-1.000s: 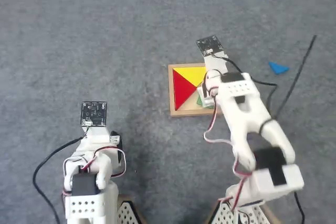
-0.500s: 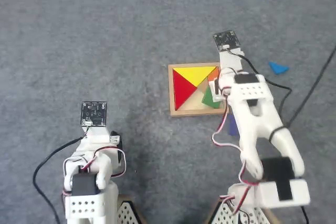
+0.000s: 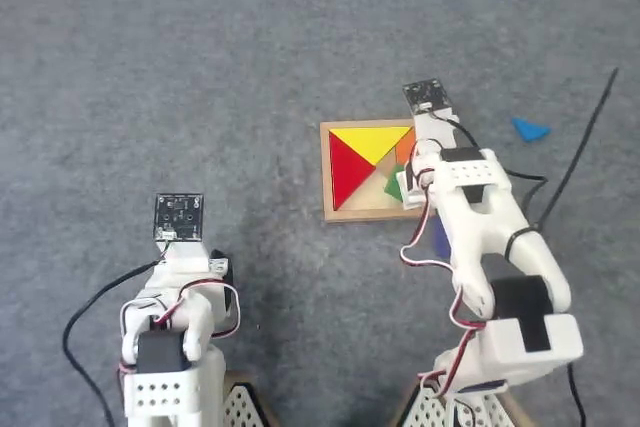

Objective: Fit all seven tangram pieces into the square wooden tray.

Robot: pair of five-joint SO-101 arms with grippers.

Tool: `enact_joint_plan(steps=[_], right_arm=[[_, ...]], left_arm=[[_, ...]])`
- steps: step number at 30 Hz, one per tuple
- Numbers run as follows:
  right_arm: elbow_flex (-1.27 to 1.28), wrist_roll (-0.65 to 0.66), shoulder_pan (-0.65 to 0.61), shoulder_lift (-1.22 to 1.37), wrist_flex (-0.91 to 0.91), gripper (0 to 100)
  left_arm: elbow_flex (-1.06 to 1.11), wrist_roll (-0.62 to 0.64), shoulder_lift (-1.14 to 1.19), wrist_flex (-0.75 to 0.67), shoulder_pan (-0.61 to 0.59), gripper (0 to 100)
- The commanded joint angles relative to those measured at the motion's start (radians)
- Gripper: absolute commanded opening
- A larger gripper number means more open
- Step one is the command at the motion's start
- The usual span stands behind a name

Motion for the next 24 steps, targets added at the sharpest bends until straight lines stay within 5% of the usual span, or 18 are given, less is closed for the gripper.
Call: enact_joint_plan(steps=[1, 24], right_arm=[[-0.052, 0.026, -0.082, 0.002, -0.021, 11.5], [-0.262, 0.083, -0.237, 0.101, -0.024, 11.5]], left_arm=[[-0.013, 0.011, -0.02, 0.005, -0.005, 6], [-0.013, 0.011, -0.02, 0.005, -0.005, 6]])
